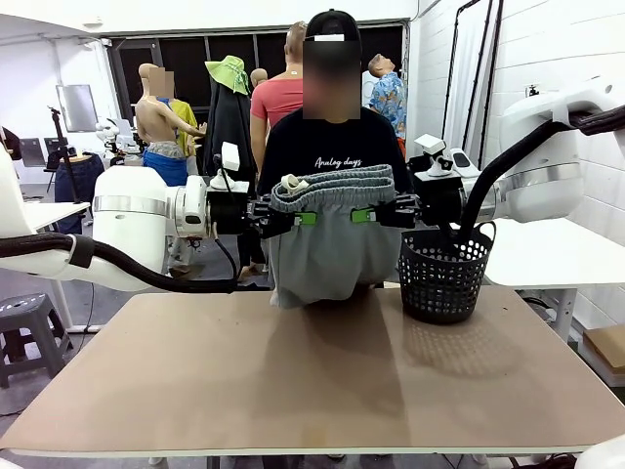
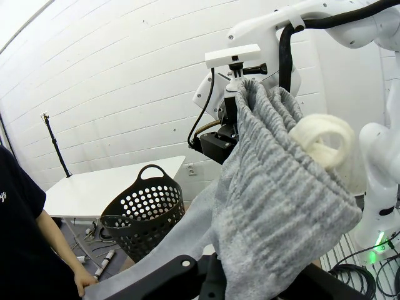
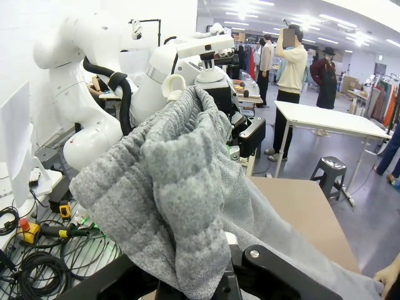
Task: Fold the training pants.
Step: Release the ends of the Training pants and then grab the overlapped ends.
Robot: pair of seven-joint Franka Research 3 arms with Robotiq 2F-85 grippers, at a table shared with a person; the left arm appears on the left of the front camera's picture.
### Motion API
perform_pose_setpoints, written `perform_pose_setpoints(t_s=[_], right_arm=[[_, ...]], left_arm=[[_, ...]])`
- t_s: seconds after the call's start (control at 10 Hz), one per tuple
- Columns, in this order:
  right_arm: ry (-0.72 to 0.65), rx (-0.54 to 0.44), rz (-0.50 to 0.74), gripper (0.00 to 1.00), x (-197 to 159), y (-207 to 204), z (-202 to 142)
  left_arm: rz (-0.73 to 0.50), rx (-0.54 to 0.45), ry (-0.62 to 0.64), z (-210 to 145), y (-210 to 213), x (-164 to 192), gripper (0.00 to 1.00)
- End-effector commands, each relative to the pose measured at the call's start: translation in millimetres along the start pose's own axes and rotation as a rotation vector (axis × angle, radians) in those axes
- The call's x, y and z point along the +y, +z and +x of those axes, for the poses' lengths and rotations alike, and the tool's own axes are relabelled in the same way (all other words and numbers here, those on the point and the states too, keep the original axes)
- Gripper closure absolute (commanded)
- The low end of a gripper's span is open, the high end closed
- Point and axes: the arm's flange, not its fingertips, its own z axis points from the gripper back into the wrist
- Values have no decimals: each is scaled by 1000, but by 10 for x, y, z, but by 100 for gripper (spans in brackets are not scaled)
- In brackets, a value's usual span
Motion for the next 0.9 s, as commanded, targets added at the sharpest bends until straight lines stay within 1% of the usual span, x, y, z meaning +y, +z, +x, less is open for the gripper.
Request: perform_pose_setpoints(t_s=[0.0, 0.8], right_arm=[[-2, -24, -2, 100, 2, -14, 22], [-2, -24, -2, 100, 2, -14, 22]], left_arm=[[10, -35, -15, 4, 5, -35, 100], [10, -35, -15, 4, 5, -35, 100]])
